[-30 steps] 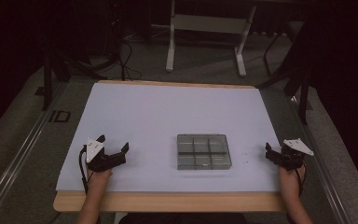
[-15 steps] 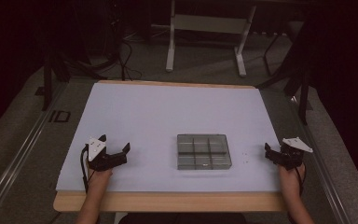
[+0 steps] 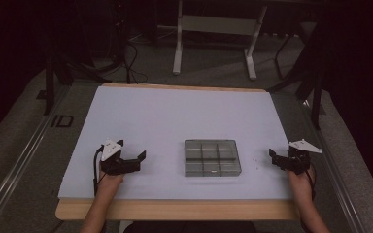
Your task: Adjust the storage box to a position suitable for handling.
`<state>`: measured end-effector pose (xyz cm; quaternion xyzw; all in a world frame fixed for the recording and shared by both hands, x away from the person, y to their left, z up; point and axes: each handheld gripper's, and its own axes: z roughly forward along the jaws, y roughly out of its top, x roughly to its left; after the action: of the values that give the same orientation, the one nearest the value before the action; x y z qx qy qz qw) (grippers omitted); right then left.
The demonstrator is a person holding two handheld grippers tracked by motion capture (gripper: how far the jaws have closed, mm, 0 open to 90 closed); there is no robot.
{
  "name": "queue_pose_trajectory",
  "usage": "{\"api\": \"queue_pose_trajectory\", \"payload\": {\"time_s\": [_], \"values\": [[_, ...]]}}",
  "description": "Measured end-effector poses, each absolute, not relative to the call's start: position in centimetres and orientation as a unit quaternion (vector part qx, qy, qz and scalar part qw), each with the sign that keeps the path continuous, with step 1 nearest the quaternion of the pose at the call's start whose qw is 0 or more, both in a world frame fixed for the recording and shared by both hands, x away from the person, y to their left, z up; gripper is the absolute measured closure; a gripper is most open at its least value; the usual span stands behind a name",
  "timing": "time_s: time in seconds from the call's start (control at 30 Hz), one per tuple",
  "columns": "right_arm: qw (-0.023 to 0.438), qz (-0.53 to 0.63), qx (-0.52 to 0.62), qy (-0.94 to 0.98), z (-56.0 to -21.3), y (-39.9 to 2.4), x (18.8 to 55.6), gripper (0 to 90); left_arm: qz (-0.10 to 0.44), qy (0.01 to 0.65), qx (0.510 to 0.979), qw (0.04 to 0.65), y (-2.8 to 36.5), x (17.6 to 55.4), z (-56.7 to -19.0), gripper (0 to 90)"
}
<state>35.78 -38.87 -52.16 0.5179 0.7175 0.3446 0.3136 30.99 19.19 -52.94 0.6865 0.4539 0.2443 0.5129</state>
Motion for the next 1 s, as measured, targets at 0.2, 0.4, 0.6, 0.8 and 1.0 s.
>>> {"api": "queue_pose_trajectory", "payload": {"time_s": [0.2, 0.4, 0.6, 0.8, 1.0], "values": [[0.318, 0.352, 0.496, 0.728, -51.0, -38.3, 35.6, 14.8, 0.227, 0.432, 0.694, 0.529, 17.8, 31.3, -52.0, 0.2], [0.310, 0.377, 0.468, 0.737, -50.0, -37.6, 35.5, 13.2, 0.198, 0.408, 0.715, 0.532, 16.6, 32.0, -51.3, 0.2], [0.283, 0.404, 0.434, 0.754, -49.5, -36.9, 35.6, 12.6, 0.173, 0.383, 0.736, 0.531, 15.5, 32.5, -50.8, 0.2], [0.233, 0.428, 0.399, 0.777, -49.8, -36.2, 35.7, 11.7, 0.158, 0.360, 0.754, 0.526, 14.3, 32.6, -50.9, 0.2], [0.208, 0.435, 0.377, 0.791, -50.4, -35.4, 35.9, 11.7, 0.140, 0.333, 0.778, 0.515, 13.1, 32.6, -51.3, 0.2]]}}
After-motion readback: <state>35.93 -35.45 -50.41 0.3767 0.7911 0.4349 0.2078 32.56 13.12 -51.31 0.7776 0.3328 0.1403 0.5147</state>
